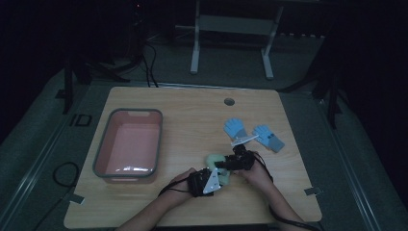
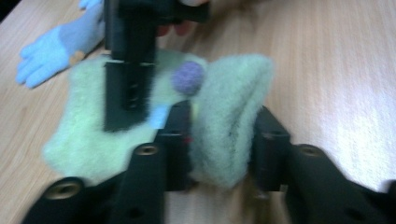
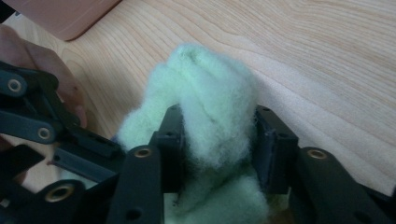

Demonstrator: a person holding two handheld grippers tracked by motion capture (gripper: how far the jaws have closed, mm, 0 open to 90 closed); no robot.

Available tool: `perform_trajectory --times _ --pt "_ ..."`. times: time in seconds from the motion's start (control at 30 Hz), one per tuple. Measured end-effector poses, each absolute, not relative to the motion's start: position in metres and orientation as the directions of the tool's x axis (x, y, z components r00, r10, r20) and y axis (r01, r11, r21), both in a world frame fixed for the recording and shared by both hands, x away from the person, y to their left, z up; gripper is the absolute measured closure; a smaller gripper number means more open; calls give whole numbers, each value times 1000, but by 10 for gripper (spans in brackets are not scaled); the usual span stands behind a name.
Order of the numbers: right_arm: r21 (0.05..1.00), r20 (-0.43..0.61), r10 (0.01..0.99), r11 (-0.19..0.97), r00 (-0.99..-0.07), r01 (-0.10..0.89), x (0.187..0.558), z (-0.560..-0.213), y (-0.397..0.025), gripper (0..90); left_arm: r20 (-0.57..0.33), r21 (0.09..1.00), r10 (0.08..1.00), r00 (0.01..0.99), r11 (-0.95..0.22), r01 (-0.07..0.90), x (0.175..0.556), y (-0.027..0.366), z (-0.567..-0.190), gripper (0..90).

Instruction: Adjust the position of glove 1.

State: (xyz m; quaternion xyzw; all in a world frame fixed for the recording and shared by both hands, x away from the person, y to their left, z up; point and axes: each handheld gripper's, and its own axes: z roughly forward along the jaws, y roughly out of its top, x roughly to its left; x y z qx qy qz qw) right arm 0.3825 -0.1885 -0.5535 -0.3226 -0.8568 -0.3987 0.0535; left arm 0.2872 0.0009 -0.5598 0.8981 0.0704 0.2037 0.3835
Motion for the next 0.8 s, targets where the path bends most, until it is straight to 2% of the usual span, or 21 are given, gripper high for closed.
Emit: perform_trajectory --times 0.1,0.2,0.5,0.8 --pt "651 347 514 470 -784 596 382 -551 -189 668 234 741 300 925 -670 30 294 4 -555 732" --pt "650 354 521 460 -776 605 382 -547 -189 696 216 737 300 929 -674 46 297 5 -550 753" --pt "645 407 510 427 -758 634 384 -541 -190 714 211 718 285 935 -694 49 300 8 -533 758" --pt "679 365 510 426 -779 597 381 -519 -181 713 235 711 284 930 -702 35 300 17 -509 758"
